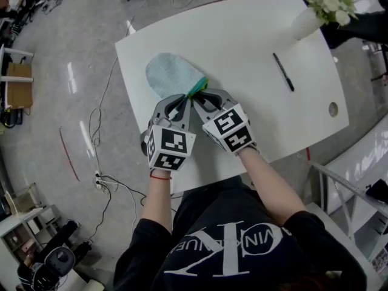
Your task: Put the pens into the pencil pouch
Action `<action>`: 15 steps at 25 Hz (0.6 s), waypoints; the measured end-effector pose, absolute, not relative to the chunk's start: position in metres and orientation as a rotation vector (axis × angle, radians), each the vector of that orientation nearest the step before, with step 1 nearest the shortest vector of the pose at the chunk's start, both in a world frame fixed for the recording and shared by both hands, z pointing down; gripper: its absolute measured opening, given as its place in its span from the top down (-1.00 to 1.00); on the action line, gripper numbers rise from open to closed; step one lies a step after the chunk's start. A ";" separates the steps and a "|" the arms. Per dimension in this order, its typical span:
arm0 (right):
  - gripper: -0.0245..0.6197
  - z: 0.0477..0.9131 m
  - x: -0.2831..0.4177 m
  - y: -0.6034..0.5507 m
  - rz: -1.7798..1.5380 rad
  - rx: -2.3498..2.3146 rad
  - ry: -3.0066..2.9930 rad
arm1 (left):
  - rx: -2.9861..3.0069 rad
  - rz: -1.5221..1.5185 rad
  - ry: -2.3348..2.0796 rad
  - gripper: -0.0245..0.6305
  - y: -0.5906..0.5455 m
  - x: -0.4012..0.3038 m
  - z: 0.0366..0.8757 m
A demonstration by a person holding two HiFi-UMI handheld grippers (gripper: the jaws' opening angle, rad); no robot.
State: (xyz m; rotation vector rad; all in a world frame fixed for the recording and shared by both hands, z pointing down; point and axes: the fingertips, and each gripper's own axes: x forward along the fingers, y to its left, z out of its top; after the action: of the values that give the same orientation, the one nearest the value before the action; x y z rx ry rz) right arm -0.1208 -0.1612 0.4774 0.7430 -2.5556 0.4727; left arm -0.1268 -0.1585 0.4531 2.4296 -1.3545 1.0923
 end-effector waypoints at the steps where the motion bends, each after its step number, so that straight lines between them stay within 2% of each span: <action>1: 0.67 0.478 -0.122 -0.160 0.464 0.739 -2.546 | 2.428 1.091 -1.356 0.87 -0.158 -0.128 0.453; 11: 0.63 0.469 -0.109 -0.145 0.443 0.724 -2.550 | 2.395 1.056 -1.389 0.87 -0.160 -0.142 0.454; 15: 0.70 0.472 -0.101 -0.137 0.402 0.711 -2.526 | 2.387 1.042 -1.397 0.87 -0.162 -0.145 0.453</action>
State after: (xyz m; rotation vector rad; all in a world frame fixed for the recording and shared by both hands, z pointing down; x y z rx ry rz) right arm -0.1006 -0.1370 0.4720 0.7108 -2.5262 0.4016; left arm -0.1452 -0.1616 0.4533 2.3866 -1.3974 1.0416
